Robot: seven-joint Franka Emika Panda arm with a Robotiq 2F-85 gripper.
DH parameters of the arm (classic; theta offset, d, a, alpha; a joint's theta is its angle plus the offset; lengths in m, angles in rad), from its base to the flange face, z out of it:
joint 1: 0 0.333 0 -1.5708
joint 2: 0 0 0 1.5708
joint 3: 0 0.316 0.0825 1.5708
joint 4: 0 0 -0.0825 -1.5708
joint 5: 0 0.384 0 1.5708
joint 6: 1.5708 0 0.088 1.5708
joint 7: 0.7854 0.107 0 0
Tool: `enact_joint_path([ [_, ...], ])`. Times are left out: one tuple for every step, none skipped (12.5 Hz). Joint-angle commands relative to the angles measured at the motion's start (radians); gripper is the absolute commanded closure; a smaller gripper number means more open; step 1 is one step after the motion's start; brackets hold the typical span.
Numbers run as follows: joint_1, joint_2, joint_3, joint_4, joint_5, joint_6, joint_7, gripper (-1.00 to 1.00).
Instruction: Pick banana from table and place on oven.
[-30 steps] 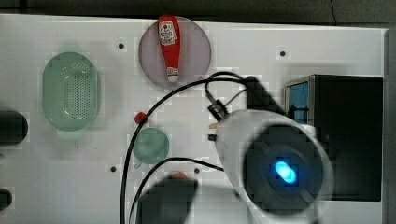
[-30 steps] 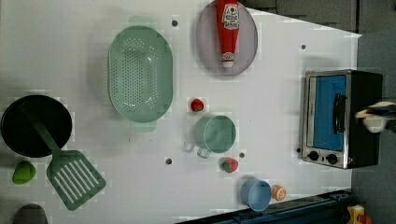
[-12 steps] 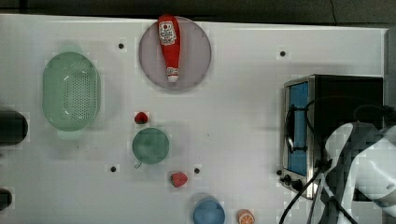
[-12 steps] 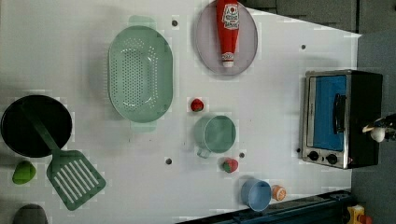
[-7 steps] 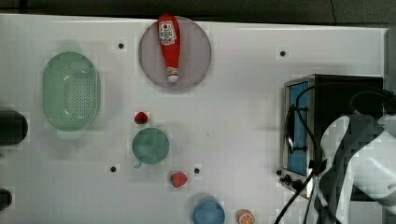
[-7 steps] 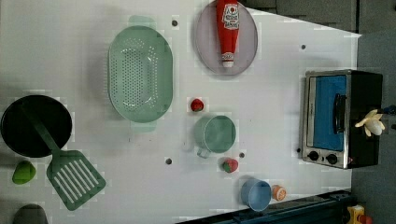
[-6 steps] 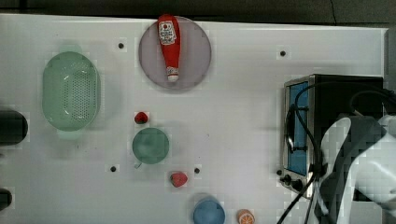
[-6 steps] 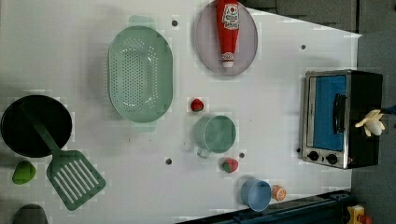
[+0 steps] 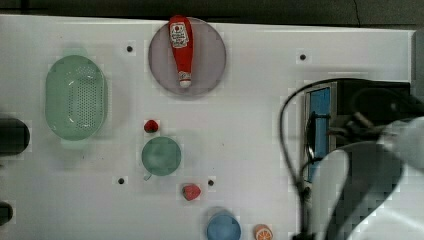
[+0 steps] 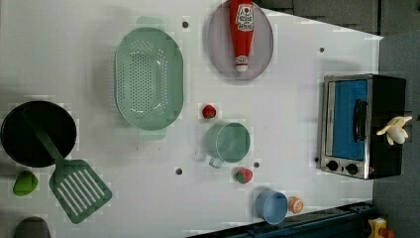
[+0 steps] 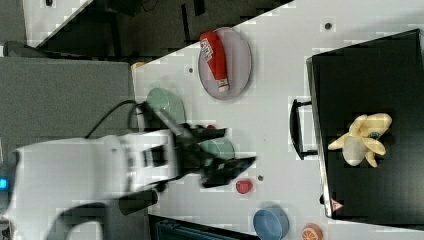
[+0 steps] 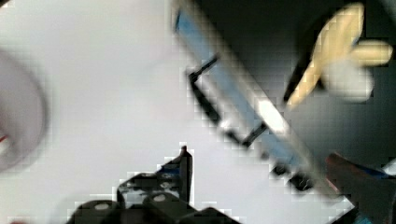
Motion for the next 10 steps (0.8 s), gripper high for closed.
enact_joint_path([
  [0.077,-0.040,0.177,0.025,0.011,-0.043,0.401,-1.00],
  [0.077,-0.056,0.231,0.025,0.011,-0.045,0.491,-1.00],
  [0.077,-0.068,0.273,0.025,0.011,-0.051,0.560,-1.00],
  [0.077,-0.078,0.303,0.025,0.013,-0.077,0.597,-1.00],
  [0.077,-0.084,0.326,0.025,0.018,-0.106,0.616,-1.00],
  [0.077,-0.089,0.341,0.025,0.018,-0.122,0.633,-1.00],
  [0.077,-0.095,0.345,0.025,0.018,-0.126,0.637,-1.00],
  [0.076,-0.100,0.343,0.025,0.018,-0.126,0.637,-1.00],
  [0.075,-0.103,0.340,0.025,0.018,-0.126,0.637,-1.00],
  [0.074,-0.103,0.338,0.025,0.017,-0.124,0.637,-1.00],
])
